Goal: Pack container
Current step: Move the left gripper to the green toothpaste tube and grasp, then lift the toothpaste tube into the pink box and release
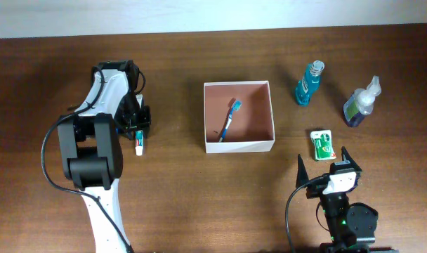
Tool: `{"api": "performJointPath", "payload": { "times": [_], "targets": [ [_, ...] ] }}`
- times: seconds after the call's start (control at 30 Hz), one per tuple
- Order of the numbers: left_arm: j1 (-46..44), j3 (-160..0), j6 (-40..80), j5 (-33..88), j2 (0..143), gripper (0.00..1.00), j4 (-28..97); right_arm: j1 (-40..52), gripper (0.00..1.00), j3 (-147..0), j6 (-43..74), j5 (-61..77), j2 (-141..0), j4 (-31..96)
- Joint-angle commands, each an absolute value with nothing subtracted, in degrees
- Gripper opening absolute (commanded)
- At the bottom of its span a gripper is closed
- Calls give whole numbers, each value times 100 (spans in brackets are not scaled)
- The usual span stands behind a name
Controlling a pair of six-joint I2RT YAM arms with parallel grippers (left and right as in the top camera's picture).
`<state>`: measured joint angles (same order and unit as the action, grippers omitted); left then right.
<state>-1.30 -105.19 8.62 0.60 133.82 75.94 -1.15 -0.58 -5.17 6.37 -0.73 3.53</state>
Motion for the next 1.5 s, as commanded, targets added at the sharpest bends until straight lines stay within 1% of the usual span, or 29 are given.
{"api": "performJointPath", "payload": {
  "times": [0.0, 0.1, 0.13, 0.17, 0.33, 0.43, 0.5, 0.53, 0.8, 1.07, 1.3, 1.47],
  "targets": [
    [-95, -10412, 805, -3, 13214, 44, 7559, -152, 98, -32, -556, 690, -21, 386],
    [-95, -10337, 805, -1, 13218, 43, 7533, -152, 98, -32, -556, 690, -21, 386],
    [-95, -10313, 808, -1, 13218, 39, 7529, -152, 98, -32, -556, 690, -21, 386],
    [-95, -10298, 805, 1, 13218, 37, 7526, -152, 98, -32, -556, 690, -21, 386],
    [-95, -10267, 808, 1, 13218, 30, 7516, -152, 98, -32, -556, 690, -21, 386],
    [-95, -10267, 808, 1, 13218, 21, 7516, -152, 98, -32, -556, 690, -21, 386],
    [-95, -10269, 808, 3, 13218, 13, 7516, -152, 98, -32, -556, 690, -21, 386],
    [-95, -10278, 808, 3, 13218, 12, 7520, -152, 98, -32, -556, 690, -21, 386],
    [-102, -10735, 808, 23, 13161, 12, 7710, -152, 98, -32, -556, 690, -21, 386],
    [-370, -12016, 808, 93, 12969, 11, 8519, -152, 98, -32, -556, 690, -21, 386],
    [-1144, -13517, 810, 843, 12879, 11, 8982, -152, 99, -32, -556, 690, -21, 386],
    [-1911, -13861, 812, 926, 12879, 11, 8792, -152, 98, -32, -556, 690, -21, 386]
  ]
}}
